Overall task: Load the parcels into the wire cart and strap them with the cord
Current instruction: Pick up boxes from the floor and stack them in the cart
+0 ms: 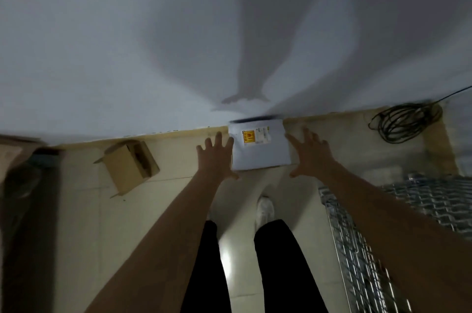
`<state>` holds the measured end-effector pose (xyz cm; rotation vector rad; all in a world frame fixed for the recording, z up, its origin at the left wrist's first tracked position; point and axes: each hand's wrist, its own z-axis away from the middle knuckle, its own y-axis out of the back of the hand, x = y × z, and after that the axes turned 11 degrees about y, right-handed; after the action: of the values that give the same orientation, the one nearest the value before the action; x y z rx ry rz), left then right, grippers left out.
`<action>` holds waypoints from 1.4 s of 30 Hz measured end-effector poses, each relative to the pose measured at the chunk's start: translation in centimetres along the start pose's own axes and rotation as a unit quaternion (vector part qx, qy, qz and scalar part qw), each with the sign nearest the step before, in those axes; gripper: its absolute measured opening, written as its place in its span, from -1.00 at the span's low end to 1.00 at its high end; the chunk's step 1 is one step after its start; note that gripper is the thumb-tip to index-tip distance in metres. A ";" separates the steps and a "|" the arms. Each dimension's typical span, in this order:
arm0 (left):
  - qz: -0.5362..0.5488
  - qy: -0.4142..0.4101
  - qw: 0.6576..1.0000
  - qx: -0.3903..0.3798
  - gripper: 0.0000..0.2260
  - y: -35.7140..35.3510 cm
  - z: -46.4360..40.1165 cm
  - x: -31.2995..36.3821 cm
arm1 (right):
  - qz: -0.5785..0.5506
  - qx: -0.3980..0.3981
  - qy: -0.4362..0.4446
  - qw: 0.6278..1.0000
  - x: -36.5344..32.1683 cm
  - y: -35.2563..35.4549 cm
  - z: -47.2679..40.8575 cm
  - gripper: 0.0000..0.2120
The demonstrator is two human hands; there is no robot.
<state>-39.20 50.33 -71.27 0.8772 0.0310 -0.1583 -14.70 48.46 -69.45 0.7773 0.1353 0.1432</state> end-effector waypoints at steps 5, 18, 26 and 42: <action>-0.048 -0.041 0.998 0.015 0.09 -8.0 -9.0 2.9 | 0.020 0.019 0.006 1.000 2.2 -7.5 -9.5 0.21; 0.047 0.022 0.997 -0.052 0.29 -22.3 -23.4 7.3 | -0.080 0.021 0.032 0.996 5.4 -20.7 -26.3 0.41; 0.180 -0.038 0.983 -0.011 0.41 -24.1 -25.0 9.6 | -0.109 0.076 0.070 0.989 5.2 -21.7 -27.4 0.44; 0.133 -0.101 0.985 0.038 0.21 -18.9 -17.7 10.7 | -0.162 0.108 0.066 0.979 2.8 -19.6 -17.8 0.17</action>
<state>-30.78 50.75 -98.01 0.9290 -0.2828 0.0032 -13.49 47.42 -95.98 0.9517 0.4064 -0.1319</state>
